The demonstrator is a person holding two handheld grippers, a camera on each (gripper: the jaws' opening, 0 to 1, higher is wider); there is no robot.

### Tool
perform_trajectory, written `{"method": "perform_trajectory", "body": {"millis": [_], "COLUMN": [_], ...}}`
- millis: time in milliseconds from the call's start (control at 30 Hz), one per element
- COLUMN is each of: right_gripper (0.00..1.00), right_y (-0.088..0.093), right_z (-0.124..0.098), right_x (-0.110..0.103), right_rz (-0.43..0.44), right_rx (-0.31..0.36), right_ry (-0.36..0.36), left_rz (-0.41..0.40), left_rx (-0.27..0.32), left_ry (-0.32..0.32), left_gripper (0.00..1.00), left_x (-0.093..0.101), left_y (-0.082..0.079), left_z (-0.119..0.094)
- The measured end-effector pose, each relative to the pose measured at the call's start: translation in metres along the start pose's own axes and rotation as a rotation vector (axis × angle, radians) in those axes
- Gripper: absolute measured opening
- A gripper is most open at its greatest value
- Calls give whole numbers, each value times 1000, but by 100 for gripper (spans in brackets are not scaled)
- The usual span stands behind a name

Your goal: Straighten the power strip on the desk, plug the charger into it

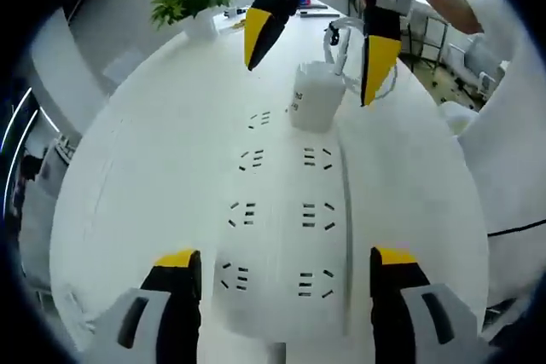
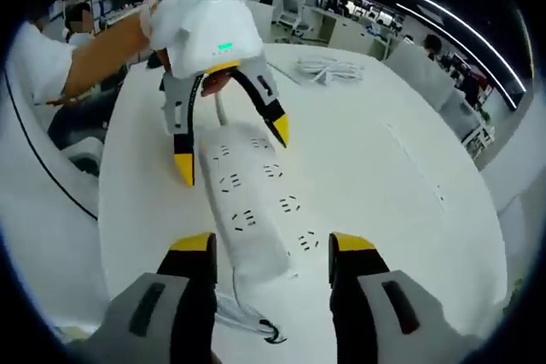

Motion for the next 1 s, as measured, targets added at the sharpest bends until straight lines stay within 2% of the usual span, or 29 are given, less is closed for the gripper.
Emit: {"method": "perform_trajectory", "body": {"millis": [67, 167, 200, 233, 333, 433, 467, 600, 700, 833, 900, 1000], "right_gripper": [55, 60, 62, 65, 78, 93, 97, 97, 97, 97, 97, 97], "right_y": [0, 3, 4, 4, 7, 10, 10, 14, 15, 18, 20, 22], "right_z": [-1, -5, -6, -7, -12, -17, -19, -27, -33, -52, -63, -77], "right_x": [0, 0, -2, -3, -4, -3, -4, -12, -16, -22, -24, -29], "right_rz": [22, 50, 63, 80, 130, 206, 204, 247, 291, 310, 321, 324], "right_rx": [27, 57, 72, 89, 133, 176, 185, 220, 267, 328, 352, 367], "right_ry": [12, 37, 39, 41, 74, 136, 136, 134, 146, 178, 196, 221], "left_rz": [-44, -95, -100, -115, -166, -176, -185, -223, -288, -335, -351, -397], "left_rx": [67, 160, 160, 181, 229, 263, 278, 317, 362, 356, 332, 362], "left_ry": [-10, -20, -20, -33, -70, -83, -93, -116, -169, -233, -271, -310], "left_gripper": [89, 96, 96, 96, 96, 96, 96, 96, 96, 96, 96, 96], "left_x": [1, 20, 25, 17, 26, 38, 43, 67, 76, 91, 101, 112], "left_y": [-4, -12, -11, -10, -12, -12, -13, -12, -14, -6, 1, 4], "left_z": [-10, -23, -28, -28, -39, -47, -49, -61, -72, -87, -96, -109]}}
Point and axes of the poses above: the point that each gripper's makers call its tool centre point, and the gripper's own axes: z roughly forward along the fingers, x roughly to its right, y roughly out of its underside, the point moved 5 cm from there along -z, roughly backward along the fingers, and after that the axes turned 8 degrees about x, right-handed, at the moved point
